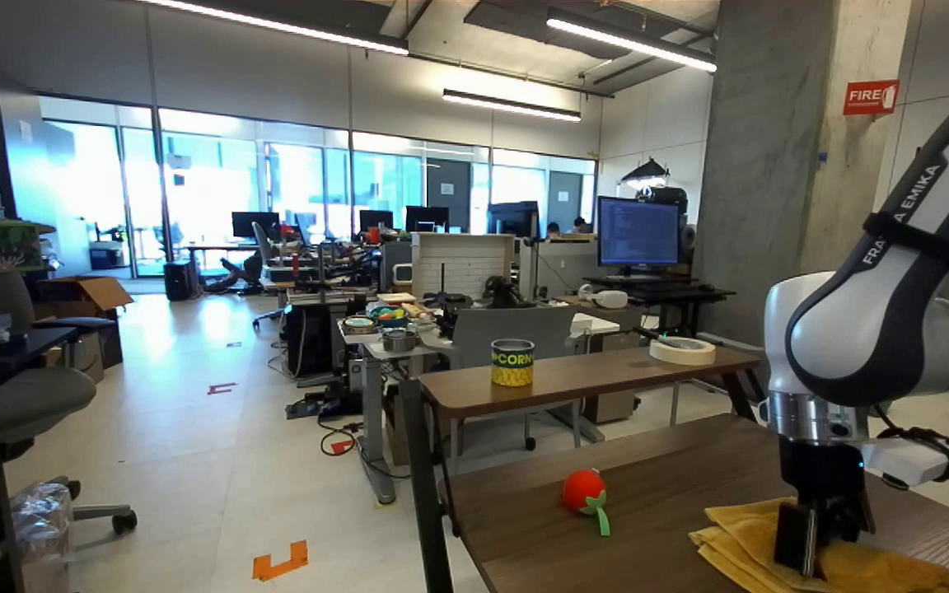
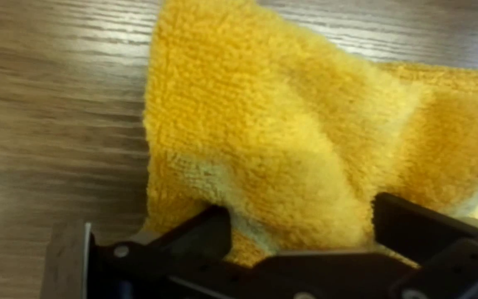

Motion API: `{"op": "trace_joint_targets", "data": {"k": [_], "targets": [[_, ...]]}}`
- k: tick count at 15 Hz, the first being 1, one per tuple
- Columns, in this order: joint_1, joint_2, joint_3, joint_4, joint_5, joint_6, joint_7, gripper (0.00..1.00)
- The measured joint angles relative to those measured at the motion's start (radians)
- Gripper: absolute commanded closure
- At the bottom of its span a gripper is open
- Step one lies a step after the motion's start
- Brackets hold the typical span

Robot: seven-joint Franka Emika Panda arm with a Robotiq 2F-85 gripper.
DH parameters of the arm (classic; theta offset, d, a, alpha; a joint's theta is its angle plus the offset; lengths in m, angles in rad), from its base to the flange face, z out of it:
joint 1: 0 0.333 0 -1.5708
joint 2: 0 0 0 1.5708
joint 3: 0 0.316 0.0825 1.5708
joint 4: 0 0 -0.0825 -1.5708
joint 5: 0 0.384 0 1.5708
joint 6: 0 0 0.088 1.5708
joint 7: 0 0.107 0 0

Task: Wipe the right side of the table with the towel, move the rose to the left then move the potato to the right and wipe the left side of the table

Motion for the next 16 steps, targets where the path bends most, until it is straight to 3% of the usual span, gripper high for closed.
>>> {"op": "trace_joint_targets", "data": {"k": [5,8,12,16], "targets": [[0.054,0.009,0.109,0.000,-0.002,-0.018,-0.056,0.00],[0.123,0.017,0.130,0.010,-0.002,-0.018,-0.056,0.00],[0.146,0.017,0.087,0.023,-0.002,-0.018,-0.020,0.00],[0.105,0.007,-0.040,0.023,-0.001,-0.005,0.035,0.00]]}}
